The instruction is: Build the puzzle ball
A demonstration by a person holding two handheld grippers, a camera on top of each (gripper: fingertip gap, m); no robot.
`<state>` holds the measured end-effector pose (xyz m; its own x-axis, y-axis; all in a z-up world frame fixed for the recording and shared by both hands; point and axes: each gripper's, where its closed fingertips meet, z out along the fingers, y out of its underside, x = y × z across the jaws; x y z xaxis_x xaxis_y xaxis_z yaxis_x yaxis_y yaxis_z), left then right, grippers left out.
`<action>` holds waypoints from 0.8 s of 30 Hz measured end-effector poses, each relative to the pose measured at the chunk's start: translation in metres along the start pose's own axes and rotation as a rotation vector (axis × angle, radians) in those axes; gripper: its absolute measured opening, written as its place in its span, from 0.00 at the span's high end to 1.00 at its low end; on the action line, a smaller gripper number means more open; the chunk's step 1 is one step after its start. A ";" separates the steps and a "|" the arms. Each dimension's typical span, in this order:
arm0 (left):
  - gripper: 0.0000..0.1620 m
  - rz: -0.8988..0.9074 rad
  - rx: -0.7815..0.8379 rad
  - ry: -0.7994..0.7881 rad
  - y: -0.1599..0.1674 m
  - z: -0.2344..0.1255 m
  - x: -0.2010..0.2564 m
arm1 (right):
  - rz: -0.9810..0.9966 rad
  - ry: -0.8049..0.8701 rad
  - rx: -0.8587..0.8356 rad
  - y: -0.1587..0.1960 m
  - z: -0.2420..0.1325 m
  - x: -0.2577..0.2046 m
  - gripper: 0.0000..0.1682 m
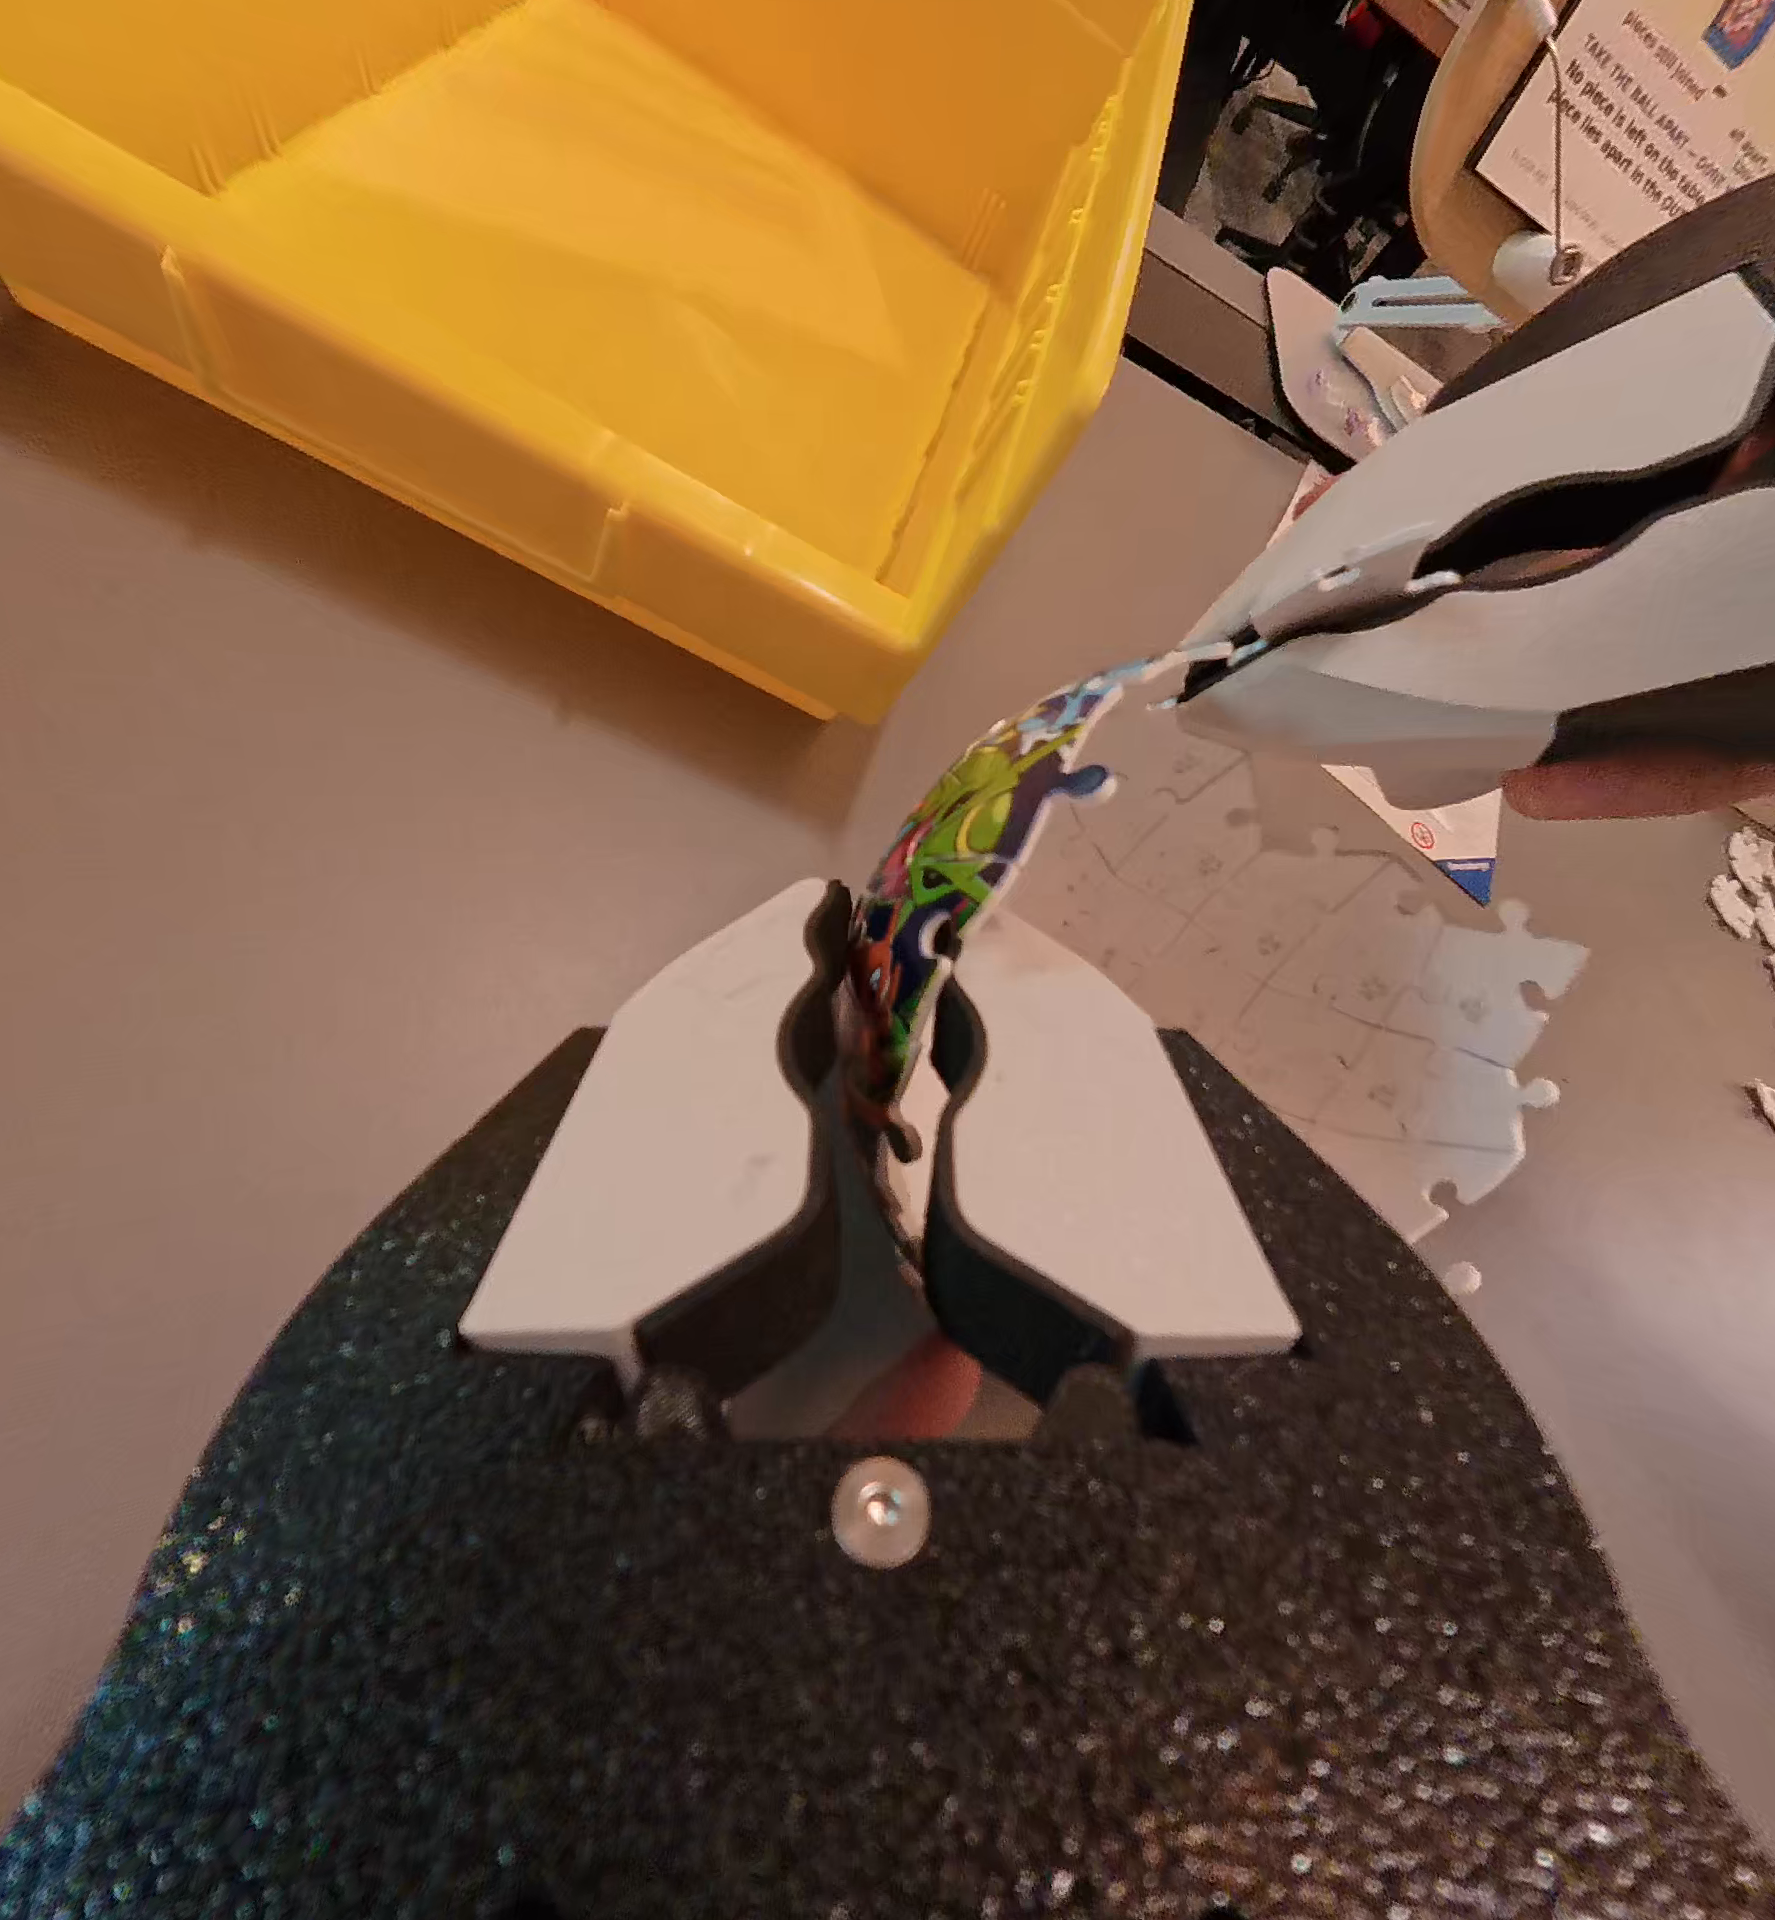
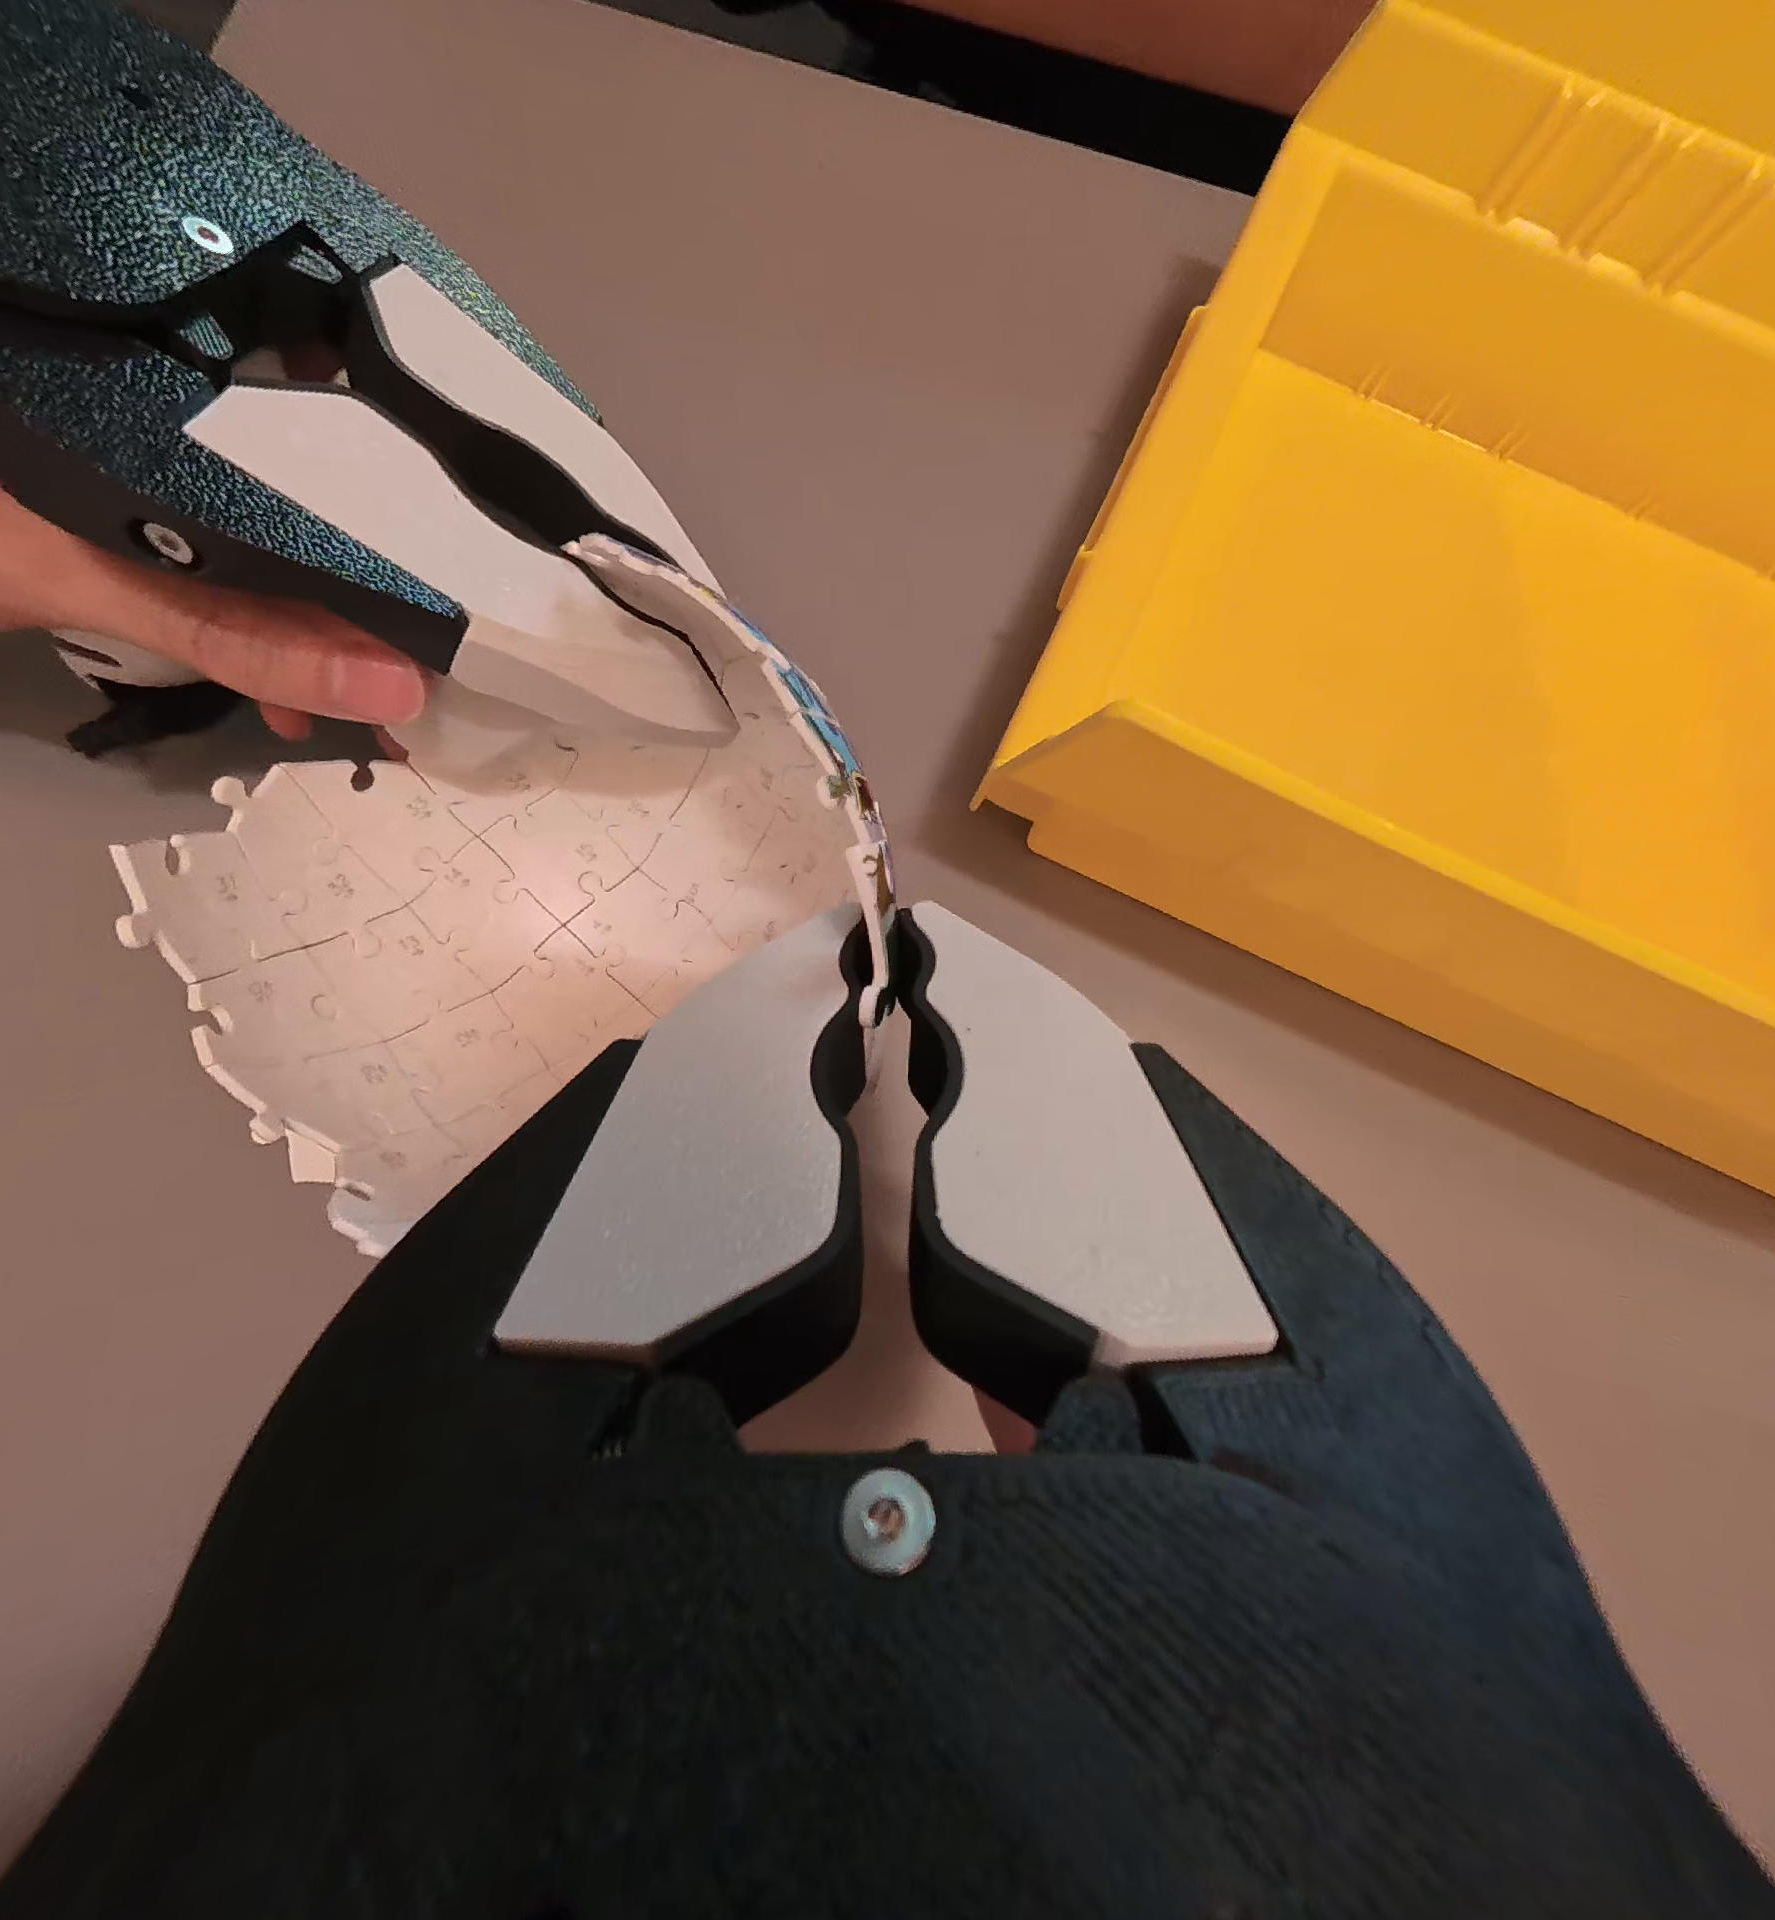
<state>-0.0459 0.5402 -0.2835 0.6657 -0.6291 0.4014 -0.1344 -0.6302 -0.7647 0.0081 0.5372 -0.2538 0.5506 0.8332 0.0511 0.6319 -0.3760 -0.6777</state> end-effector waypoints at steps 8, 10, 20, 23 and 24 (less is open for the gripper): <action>0.92 0.021 0.003 0.000 -0.001 0.000 0.001 | -0.012 0.010 -0.006 0.002 0.004 0.001 0.98; 0.92 0.029 0.004 0.004 -0.001 0.000 0.002 | -0.018 0.017 -0.016 0.004 0.006 0.001 0.98; 0.94 0.043 -0.006 -0.001 0.001 0.000 0.001 | -0.006 -0.029 -0.013 0.006 0.010 -0.001 0.98; 0.93 0.049 -0.010 0.000 0.001 0.000 0.002 | -0.047 -0.014 -0.015 0.005 0.009 0.000 0.98; 0.93 0.049 -0.012 0.002 0.001 0.000 0.003 | -0.065 -0.005 -0.012 0.005 0.009 0.000 0.98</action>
<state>-0.0444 0.5377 -0.2827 0.6564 -0.6603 0.3648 -0.1753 -0.6039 -0.7776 0.0062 0.5393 -0.2638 0.5054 0.8581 0.0906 0.6724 -0.3259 -0.6646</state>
